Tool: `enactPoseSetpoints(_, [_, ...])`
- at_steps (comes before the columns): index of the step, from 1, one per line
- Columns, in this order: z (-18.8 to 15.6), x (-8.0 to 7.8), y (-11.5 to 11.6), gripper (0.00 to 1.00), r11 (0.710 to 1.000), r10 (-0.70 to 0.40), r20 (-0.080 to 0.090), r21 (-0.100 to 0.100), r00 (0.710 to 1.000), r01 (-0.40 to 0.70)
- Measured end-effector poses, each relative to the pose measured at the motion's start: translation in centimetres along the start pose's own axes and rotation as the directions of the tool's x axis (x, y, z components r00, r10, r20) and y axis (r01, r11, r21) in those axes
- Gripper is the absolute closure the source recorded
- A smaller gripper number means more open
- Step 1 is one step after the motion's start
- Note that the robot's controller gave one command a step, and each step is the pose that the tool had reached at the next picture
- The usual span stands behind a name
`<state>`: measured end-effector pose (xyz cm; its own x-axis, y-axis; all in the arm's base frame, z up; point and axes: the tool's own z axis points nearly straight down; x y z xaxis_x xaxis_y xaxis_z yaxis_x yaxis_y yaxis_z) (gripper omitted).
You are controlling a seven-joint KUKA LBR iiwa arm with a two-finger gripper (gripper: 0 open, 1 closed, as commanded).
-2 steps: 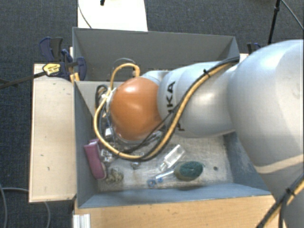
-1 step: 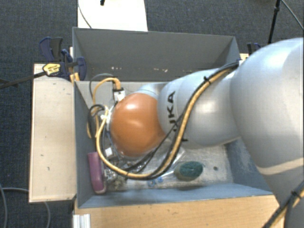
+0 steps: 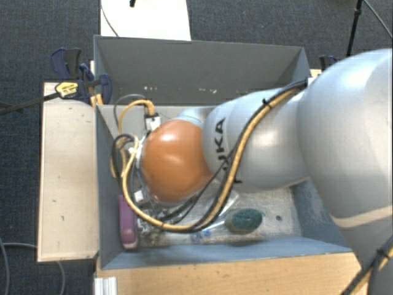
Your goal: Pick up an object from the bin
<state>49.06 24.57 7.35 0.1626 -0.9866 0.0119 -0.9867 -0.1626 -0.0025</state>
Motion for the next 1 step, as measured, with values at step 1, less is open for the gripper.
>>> enactPoseSetpoints(1, [-8.12, 0.06, -0.24, 1.0, 1.0, 0.006, 0.016, 0.006, 1.0, -0.006])
